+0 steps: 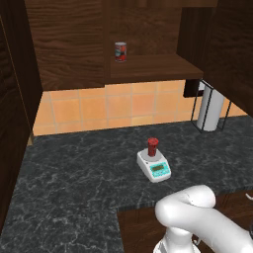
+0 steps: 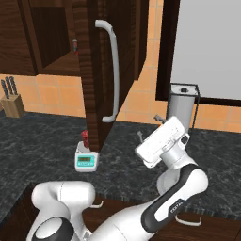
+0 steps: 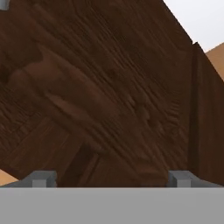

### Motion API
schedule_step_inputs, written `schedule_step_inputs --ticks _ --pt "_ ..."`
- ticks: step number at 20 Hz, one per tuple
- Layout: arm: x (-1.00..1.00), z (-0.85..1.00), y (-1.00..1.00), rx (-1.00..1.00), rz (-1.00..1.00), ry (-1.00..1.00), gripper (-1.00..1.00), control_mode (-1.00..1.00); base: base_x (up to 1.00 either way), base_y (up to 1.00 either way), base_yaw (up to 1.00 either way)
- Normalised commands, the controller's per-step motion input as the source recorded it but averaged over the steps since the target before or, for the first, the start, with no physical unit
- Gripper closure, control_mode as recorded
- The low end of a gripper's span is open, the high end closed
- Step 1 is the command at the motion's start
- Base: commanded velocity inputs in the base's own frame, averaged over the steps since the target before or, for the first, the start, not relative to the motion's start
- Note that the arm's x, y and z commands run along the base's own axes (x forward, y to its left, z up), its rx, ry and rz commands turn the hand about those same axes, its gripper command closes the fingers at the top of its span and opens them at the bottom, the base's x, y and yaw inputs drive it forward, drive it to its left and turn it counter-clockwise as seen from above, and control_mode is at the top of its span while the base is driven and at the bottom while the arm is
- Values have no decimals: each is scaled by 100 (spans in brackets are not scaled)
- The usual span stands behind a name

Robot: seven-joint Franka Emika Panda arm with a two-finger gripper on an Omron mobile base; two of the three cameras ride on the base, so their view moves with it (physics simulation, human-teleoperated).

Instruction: Pick the yogurt and place it on the digital scale for weighing, and close the cabinet.

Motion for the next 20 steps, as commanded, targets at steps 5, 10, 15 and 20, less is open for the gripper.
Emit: schedule_step_inputs --ticks 5,10,15,20 --pt "-30 79 45 -7 2 -3 -100 -100 0 0 0" --pt "-54 44 100 -2 1 -8 -100 -100 0 0 0" --pt "-31 68 100 0 0 0 -100 -100 0 0 0" --pt "-9 64 100 -7 0 1 -100 -100 0 0 0"
